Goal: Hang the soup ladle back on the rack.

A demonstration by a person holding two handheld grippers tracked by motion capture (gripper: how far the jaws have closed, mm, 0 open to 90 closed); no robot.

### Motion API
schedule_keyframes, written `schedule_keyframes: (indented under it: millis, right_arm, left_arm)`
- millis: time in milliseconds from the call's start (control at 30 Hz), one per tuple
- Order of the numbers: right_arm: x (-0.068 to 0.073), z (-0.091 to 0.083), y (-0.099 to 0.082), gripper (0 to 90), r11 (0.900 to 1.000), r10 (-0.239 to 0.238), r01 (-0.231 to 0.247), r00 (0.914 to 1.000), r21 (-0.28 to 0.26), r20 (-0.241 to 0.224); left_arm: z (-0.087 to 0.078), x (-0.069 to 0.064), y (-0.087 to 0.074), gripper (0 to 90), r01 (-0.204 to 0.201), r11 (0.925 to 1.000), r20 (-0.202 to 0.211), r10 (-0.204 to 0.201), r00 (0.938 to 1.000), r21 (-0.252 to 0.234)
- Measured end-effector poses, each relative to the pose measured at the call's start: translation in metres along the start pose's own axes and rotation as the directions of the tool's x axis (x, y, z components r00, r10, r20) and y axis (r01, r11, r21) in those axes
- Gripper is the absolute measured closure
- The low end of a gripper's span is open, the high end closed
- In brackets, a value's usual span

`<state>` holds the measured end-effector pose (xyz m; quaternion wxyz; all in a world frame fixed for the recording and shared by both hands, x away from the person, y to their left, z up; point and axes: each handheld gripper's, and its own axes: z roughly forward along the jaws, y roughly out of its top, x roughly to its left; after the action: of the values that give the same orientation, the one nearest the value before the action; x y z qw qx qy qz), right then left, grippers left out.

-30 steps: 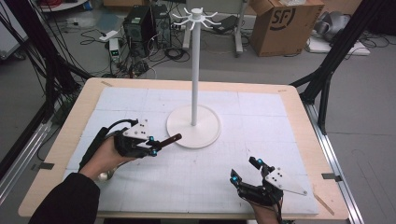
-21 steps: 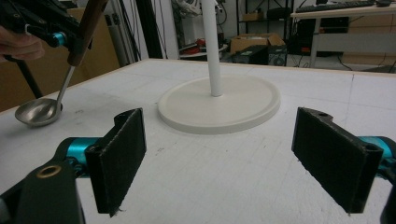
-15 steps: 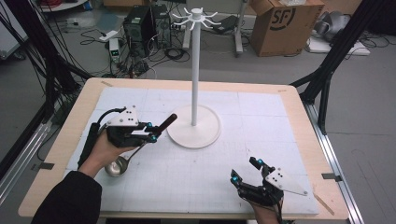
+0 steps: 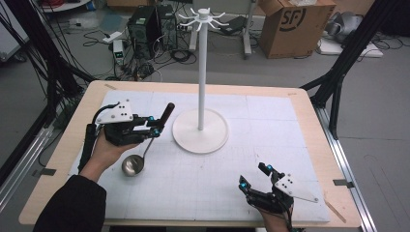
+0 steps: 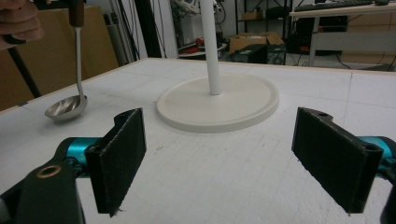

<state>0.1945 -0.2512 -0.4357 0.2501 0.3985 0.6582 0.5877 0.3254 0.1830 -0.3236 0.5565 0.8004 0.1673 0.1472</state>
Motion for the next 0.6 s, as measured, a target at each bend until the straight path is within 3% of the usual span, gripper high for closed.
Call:
schedule_keyframes:
  millis: [400,600]
  right_arm:
    - [-0.002,-0.001,-0.001,16.4,0.9998,0.020,-0.020,0.9998,0.006,0.006]
    - [-0.002,-0.002,-0.001,16.5,0.9998,0.019,-0.019,0.9998,0.002,0.008]
  left_arm:
    - [-0.004,0.009,0.016,74.4,0.023,0.9967,-0.011,-0.024,0.9996,-0.078]
    - [-0.004,0.014,0.034,74.4,0.031,0.9934,-0.013,-0.033,0.9994,-0.110]
